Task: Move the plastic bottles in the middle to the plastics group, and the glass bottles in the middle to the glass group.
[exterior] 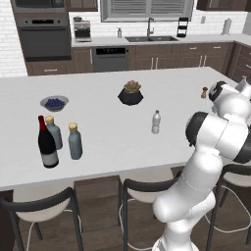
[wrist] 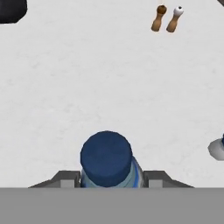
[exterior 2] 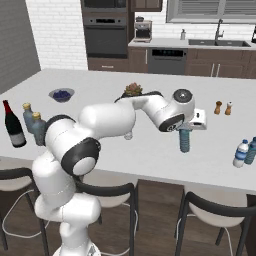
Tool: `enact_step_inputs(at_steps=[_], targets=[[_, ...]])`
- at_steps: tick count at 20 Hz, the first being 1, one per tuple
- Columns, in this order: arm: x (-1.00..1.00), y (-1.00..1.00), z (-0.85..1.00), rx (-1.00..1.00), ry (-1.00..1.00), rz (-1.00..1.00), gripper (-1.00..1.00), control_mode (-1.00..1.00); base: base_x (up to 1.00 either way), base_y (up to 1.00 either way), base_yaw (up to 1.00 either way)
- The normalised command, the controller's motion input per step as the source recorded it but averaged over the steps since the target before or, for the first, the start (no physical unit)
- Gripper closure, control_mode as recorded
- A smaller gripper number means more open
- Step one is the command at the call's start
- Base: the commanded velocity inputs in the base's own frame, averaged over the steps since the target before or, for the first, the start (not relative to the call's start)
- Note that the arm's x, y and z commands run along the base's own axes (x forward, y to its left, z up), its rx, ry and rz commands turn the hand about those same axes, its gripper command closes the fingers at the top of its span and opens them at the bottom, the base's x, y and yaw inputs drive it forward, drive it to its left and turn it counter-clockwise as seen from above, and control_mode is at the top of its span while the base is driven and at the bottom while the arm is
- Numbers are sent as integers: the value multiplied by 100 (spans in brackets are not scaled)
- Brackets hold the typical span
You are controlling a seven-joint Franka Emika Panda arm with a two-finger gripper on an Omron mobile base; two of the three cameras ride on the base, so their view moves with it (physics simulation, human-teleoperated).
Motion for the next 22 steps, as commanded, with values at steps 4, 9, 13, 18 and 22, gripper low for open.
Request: enact_step_inputs(at_steps=[4, 9, 13, 18, 22], targets=[[28, -50, -21, -2, 3, -1, 100, -100, 0, 0, 0], [10, -57, -41, 0, 0, 0, 100, -100, 0, 0, 0], [-6, -28, -56, 6, -6, 0, 100, -100, 0, 0, 0], [-24, -4, -58, 6, -19, 1, 100, -100, 0, 0, 0], [-5, 0, -2, 0, -17, 1, 100, -100, 0, 0, 0]])
